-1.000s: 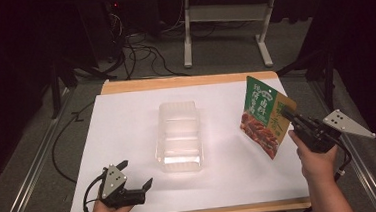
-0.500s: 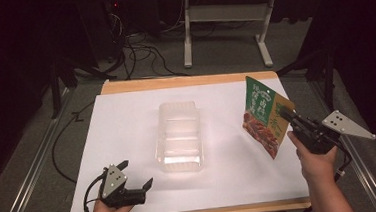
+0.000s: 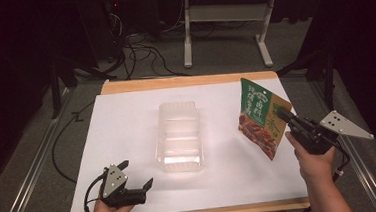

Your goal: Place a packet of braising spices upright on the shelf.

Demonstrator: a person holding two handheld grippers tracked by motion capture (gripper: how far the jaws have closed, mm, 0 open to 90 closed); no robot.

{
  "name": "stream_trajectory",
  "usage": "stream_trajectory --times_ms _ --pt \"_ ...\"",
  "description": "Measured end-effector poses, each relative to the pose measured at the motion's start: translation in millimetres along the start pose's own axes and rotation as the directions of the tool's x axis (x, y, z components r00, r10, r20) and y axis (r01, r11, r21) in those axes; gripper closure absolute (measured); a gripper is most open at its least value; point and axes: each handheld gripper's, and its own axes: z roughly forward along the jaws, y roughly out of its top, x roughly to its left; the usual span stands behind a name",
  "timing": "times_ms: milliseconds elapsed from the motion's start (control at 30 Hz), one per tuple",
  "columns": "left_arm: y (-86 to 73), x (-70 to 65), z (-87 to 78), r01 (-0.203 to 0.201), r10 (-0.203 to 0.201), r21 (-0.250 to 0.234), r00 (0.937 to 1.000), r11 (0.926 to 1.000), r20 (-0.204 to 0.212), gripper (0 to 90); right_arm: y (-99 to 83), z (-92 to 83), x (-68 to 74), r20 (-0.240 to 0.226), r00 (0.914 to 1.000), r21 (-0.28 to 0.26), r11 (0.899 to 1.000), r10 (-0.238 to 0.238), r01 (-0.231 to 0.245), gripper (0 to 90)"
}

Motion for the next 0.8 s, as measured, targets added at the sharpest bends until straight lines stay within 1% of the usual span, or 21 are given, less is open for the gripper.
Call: stream_trajectory --times_ms 167,200,233,400,533,767,800 --pt "0.2 -0.1 -0.6 0.0 0.0 -0.001 1.0 1.0 -0.002 2.9 2.3 1.3 5.9 -0.014 0.9999 -0.009 1.0 -0.004 0.004 90.0" --pt "0.1 -0.1 -0.4 0.001 -0.001 -0.001 1.0 1.0 -0.002 2.9 2.7 1.6 6.9 -0.015 0.9999 -0.01 1.0 0.001 -0.001 90.0" --pt "0.0 0.0 -0.1 0.001 -0.001 -0.001 1.0 1.0 -0.003 2.9 3.1 1.9 7.3 -0.021 0.9997 -0.014 1.0 -0.007 0.007 90.0" --pt "0.6 -0.1 0.6 0.004 -0.004 -0.003 1.0 1.0 -0.001 2.9 3.4 5.7 15.3 -0.054 0.9985 -0.016 1.0 -0.007 0.006 90.0" --pt "1.1 -0.6 0.3 -0.003 0.003 -0.003 1.0 1.0 0.0 2.9 4.1 10.0 22.3 -0.089 0.996 -0.022 1.0 0.01 -0.012 90.0" --pt "-0.2 0.9 -1.5 0.006 -0.006 -0.009 1.0 0.9999 0.003 2.9 10.2 19.7 37.3 -0.128 0.9917 -0.035 0.999 0.003 -0.008 90.0" --pt "-0.2 0.9 -1.5 0.006 -0.006 -0.009 1.0 0.9999 0.003 2.9 10.2 19.7 37.3 -0.128 0.9917 -0.035 0.999 0.003 -0.008 90.0"
